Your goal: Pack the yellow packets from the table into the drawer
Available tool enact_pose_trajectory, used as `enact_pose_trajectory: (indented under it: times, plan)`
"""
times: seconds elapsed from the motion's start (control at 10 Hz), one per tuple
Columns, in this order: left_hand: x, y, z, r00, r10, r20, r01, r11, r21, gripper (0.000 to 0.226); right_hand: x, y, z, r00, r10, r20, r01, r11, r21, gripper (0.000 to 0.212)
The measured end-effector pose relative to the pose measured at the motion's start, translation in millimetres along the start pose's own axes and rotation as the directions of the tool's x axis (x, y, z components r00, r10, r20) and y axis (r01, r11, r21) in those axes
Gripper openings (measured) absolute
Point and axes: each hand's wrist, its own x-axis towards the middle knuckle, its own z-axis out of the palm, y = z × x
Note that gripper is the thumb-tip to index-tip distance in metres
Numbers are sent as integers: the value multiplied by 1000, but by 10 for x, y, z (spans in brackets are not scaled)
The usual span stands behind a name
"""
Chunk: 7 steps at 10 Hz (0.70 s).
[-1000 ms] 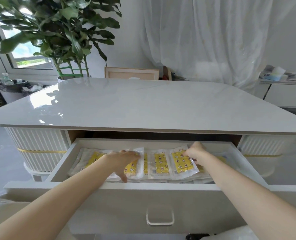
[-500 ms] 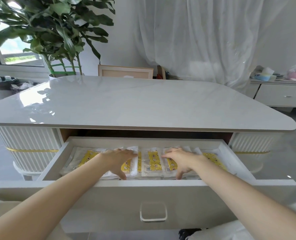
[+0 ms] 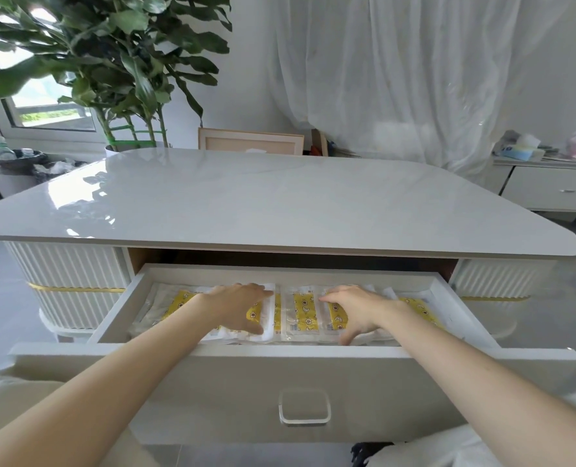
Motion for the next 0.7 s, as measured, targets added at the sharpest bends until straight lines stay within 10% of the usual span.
enact_pose_trajectory:
  times: [0.3,0.7]
  plan:
    - [-433,209,-145,890,-224,-397,166,970,-176,39,-383,-476,-223,924,134,-359,-32,961,275,31]
    - [-790,417,88,642,-452,-620,134,861,-490,33,-666,-797,46,655,236,-718,-7,952,307,25]
